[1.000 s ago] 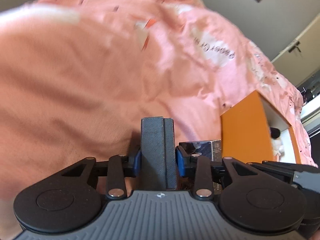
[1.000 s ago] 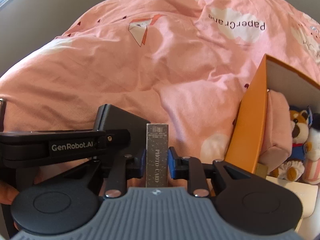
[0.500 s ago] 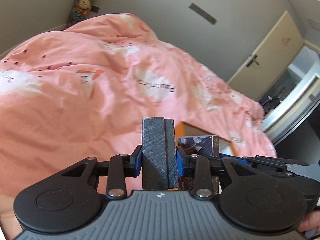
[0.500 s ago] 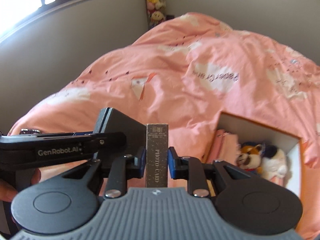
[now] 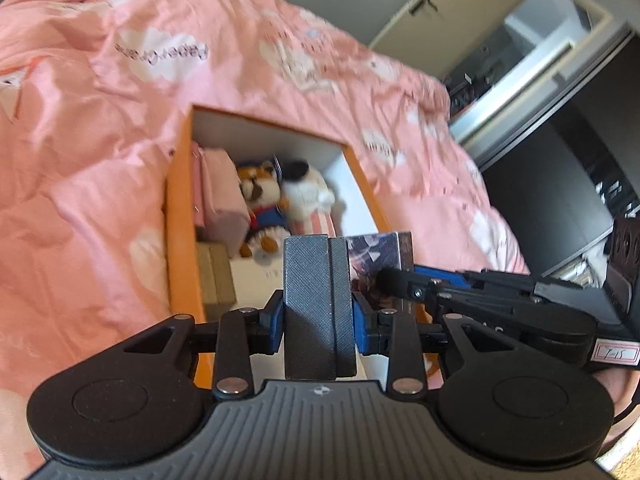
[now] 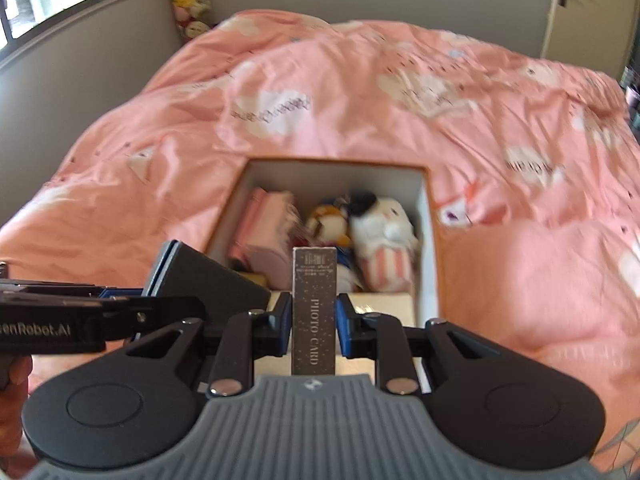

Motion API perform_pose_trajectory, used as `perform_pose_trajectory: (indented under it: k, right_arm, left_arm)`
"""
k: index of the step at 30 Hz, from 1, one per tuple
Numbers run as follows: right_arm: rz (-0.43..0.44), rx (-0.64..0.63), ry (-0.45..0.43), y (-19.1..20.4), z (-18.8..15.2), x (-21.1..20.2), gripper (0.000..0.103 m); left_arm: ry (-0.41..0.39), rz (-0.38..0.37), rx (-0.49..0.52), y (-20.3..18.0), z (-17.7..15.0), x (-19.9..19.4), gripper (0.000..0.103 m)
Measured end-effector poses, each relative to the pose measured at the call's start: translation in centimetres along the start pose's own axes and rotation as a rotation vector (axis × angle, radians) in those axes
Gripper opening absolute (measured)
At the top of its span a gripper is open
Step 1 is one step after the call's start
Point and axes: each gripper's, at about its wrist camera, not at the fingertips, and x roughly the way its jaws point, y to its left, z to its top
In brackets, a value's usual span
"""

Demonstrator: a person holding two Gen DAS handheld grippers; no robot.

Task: Organize objects
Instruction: 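Lower the black case and photo card pack into the shoebox beside the white box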

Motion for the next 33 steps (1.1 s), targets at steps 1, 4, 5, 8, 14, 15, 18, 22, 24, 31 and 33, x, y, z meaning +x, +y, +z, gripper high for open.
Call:
perform_pose_trajectory:
  k: [1,4,5,8,14,15,18,22,24,31,33]
  right_arm:
    - [-0.008,0.007,0.008,-0.4,-0.4,0.4,0.024]
    - [-0.007,0.034,0.025,-1.4,-1.1,1.3,0.024]
    - [-0.005,0.041,0.030,-1.6,-1.3,1.6,0.024]
    - [0.002,0.051,0.043,-1.9,-1.6,2.4,0.024]
    - [-0.026,0.045,0.056,-2.3,-1.9,3.5,0.024]
    - [-0.026,0.049,0.057,-2.4,-1.9,3.5,0.024]
    - [-0.028,0.052,0.054,-2.7,-2.0,3.4,0.024]
    - [-0.033,0.054,0.057,-2.9,-2.1,3.5,0.024]
    - [-0.031,0.057,0.060,-2.9,-2.3,3.6,0.024]
    - [-0.029,0.052,0.071,-3.2,-2.5,3.9,0.024]
    - [-0.023,0.053,0.072,-3.3,-2.6,3.9,0.024]
  left_arm:
    - [0.022,0.015,0.021,-0.3,-0.2,0.7,0.038]
    - [0.078,0.051,0.059,-0.7,-0.5,2.6,0.038]
    - [0.091,0.065,0.069,-0.7,-0.7,3.1,0.038]
    - [0.128,0.096,0.083,-0.7,-1.1,4.3,0.038]
    - [0.158,0.169,0.139,-2.1,-1.3,5.8,0.038]
    - [0.169,0.172,0.145,-2.2,-1.4,6.0,0.038]
    - [0.214,0.164,0.127,-1.9,-1.6,7.0,0.038]
    - [0.227,0.117,0.062,-1.2,-1.6,7.7,0.038]
    - [0.229,0.113,0.049,-0.9,-1.7,8.0,0.038]
    - [0.250,0.142,0.080,-1.3,-2.4,9.4,0.038]
    - [0.269,0.157,0.087,-1.4,-2.5,9.8,0.038]
